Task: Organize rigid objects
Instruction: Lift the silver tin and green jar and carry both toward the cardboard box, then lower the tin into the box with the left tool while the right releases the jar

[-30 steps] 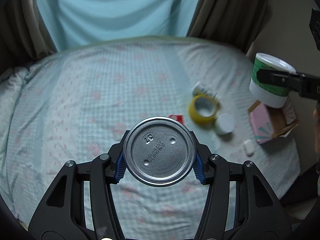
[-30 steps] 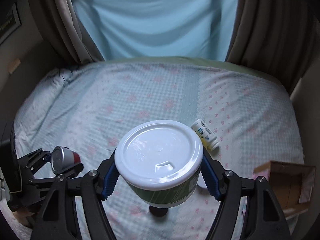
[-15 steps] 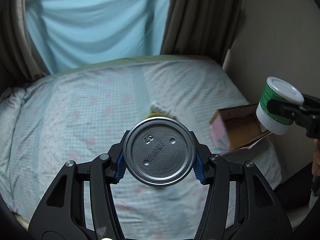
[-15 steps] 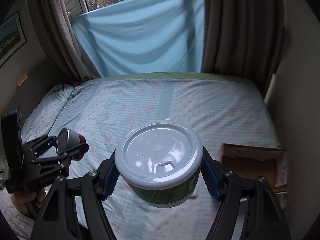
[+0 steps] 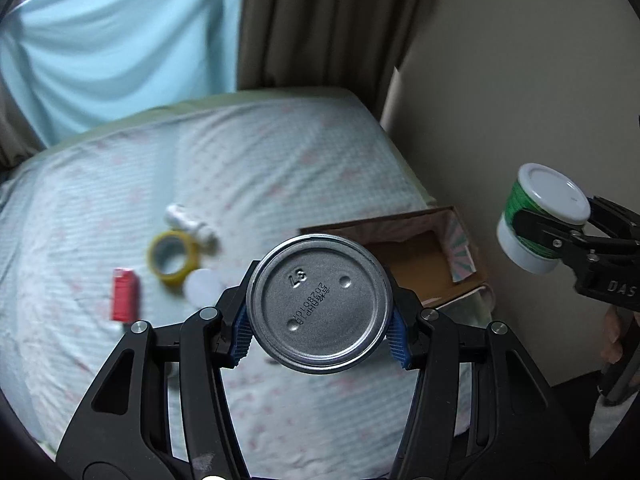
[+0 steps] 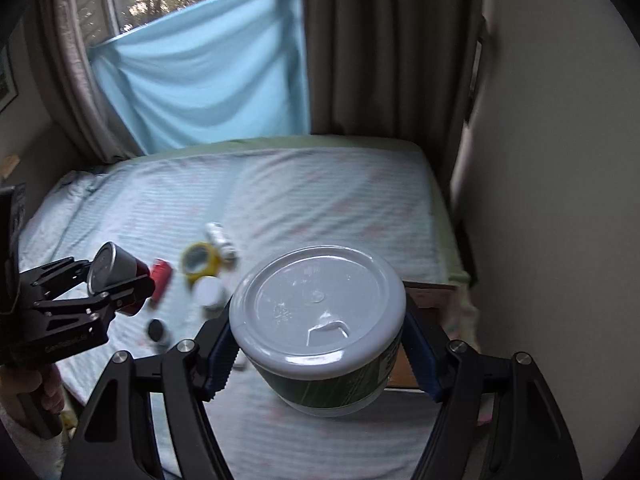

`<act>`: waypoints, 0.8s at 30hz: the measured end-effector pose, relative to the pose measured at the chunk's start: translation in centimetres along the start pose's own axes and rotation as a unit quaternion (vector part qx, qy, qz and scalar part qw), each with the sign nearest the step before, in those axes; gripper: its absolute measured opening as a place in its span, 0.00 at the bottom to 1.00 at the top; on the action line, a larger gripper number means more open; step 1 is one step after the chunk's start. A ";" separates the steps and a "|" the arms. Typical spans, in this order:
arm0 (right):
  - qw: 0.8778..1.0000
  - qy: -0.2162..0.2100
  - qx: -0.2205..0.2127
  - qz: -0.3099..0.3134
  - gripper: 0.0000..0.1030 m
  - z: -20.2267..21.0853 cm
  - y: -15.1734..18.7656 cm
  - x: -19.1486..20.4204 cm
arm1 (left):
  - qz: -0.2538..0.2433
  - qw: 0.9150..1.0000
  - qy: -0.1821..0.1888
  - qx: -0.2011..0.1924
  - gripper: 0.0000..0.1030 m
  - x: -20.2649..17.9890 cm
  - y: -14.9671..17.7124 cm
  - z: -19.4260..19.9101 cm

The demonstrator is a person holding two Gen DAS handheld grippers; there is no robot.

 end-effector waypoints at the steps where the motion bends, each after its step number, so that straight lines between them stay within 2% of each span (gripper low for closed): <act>1: 1.000 -0.001 0.005 -0.004 0.67 -0.8 0.2 -0.9 | -0.005 1.000 -0.001 0.009 0.49 -1.2 0.0 -1.2; 7: 0.998 -0.003 0.052 -0.033 0.67 -6.9 2.3 -5.5 | -0.037 0.998 -0.013 0.055 0.49 -4.9 0.0 -7.7; 13: 0.996 -0.013 0.083 -0.040 0.67 -12.0 5.1 -9.1 | -0.055 0.992 -0.024 0.110 0.49 -6.2 0.2 -15.2; 20: 0.990 -0.037 0.133 -0.025 0.67 -19.8 8.5 -9.4 | -0.088 0.977 -0.051 0.186 0.49 -5.6 2.5 -25.8; 24: 0.986 -0.049 0.157 0.035 0.67 -22.8 10.0 -8.1 | -0.082 0.967 -0.071 0.230 0.49 -4.6 4.1 -30.0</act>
Point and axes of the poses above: each gripper's, at about its wrist camera, not at the fingertips, and z roughly against the way its jaws point, x to its left, y to its underside, the point moved 5 cm from there along -z, roughly the way its jaws point, and after that the axes turned 13 degrees about z, right-handed, at the moved point
